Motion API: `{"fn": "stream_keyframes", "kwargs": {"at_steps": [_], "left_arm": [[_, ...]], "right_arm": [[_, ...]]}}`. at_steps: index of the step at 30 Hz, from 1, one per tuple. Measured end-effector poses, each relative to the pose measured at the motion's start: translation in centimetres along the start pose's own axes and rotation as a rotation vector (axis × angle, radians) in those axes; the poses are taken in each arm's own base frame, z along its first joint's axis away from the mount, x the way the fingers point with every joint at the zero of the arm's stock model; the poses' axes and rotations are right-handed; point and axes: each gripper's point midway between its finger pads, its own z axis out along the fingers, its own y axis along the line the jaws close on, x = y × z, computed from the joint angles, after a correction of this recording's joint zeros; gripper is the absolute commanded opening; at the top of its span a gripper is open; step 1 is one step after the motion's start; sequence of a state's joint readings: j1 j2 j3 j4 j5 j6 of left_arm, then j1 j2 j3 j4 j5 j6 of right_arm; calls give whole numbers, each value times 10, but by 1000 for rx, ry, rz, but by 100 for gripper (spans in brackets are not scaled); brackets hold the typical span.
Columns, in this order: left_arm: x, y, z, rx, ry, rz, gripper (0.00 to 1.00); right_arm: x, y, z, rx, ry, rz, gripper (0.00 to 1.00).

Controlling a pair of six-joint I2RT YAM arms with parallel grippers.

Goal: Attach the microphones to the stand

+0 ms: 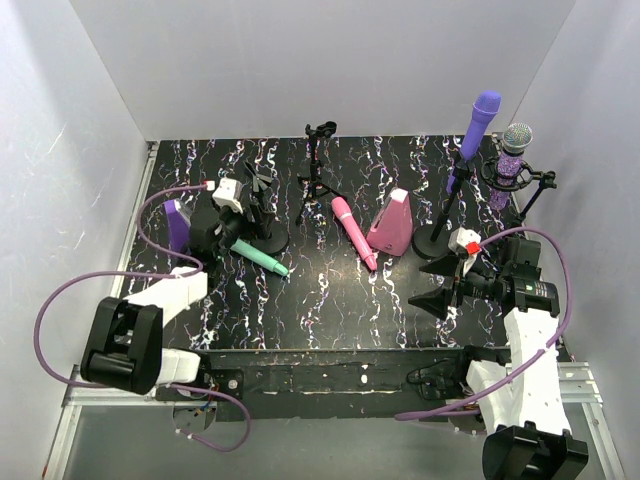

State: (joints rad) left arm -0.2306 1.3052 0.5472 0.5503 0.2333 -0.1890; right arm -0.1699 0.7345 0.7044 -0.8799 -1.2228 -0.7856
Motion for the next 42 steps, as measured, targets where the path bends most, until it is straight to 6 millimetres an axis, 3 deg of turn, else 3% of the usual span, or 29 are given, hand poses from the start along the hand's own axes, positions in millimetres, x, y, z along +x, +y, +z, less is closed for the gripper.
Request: {"fn": "stream_keyframes", "kwargs": {"at_steps": [7,11,15,19,29,33,36,42], "left_arm": [[2,-1,13,38,-16,9,53],[-5,-2,20,51,-32,16,29],[-9,-2,26,57,-44,23,20],[-17,2,29,56,-72,55,0],[-21,-15,38,161,-46,33,0],[-23,-34,36,221,-31,19,0],[-26,-60,27,271,-17,22,0],[-49,-146,-12,414,-60,68,0]], "right_arm": [[1,-1,0,-1,2,7,96],[1,-2,1,-2,3,13,96],[2,-2,1,-3,4,17,96],[2,-2,1,-3,5,19,96],[4,-4,1,0,12,30,96],[4,-4,1,-1,13,30,96],[5,-5,1,-1,14,32,96],[6,-6,1,-1,19,42,96]]}}
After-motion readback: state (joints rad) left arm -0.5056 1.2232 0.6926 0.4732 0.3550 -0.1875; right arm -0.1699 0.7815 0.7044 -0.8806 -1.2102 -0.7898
